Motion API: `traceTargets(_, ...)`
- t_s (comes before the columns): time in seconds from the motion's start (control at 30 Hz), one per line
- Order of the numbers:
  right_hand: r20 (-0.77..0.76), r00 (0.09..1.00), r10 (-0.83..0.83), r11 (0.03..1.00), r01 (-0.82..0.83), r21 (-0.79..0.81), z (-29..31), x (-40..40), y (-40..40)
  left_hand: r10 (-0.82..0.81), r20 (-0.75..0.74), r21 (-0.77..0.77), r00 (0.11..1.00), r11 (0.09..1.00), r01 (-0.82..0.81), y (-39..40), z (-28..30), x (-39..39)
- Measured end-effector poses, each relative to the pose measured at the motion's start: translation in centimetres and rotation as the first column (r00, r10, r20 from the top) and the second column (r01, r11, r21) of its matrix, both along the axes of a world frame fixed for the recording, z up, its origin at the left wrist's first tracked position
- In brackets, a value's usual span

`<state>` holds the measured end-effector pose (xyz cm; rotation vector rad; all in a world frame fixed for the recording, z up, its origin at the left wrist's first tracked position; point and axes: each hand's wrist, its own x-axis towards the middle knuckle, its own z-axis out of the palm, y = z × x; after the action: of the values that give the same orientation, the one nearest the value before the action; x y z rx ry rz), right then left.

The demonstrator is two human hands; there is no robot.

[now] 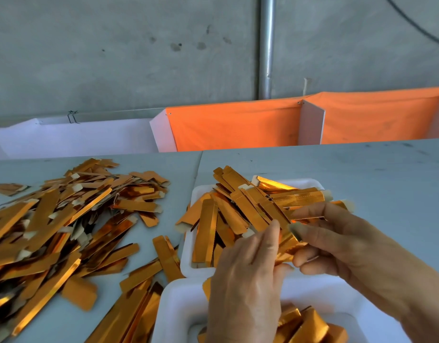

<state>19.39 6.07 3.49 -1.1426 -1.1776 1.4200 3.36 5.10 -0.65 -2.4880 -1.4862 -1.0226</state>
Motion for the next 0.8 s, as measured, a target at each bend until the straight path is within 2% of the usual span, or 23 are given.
traceTargets(0.13,-0.118,0.985,0.129,0.987,-0.138,-0.079,0.2,0.3,0.0,-0.070,0.265,-0.184,0.962,0.975,0.121,-0.3,0.6,-0.4)
traceTargets(0.17,-0.144,0.980,0.139,0.984,-0.152,-0.087,0.1,0.4,0.1,-0.064,0.279,-0.233,0.958,0.963,0.132,-0.3,0.6,-0.4)
traceTargets(0.33,-0.194,0.970,0.146,0.982,-0.166,-0.092,-0.1,0.7,0.2,-0.132,0.202,-0.226,0.970,0.958,0.177,0.0,-0.2,-0.2)
traceTargets(0.5,-0.149,0.981,0.124,0.990,-0.133,-0.054,-0.1,0.6,0.4,-0.138,0.239,-0.190,0.961,0.964,0.185,0.0,-0.6,-0.2)
traceTargets(0.8,0.012,0.991,0.134,0.989,-0.135,0.053,-0.6,0.6,0.6,-0.120,0.312,-0.276,0.942,0.938,0.211,-0.1,-0.2,-0.4)
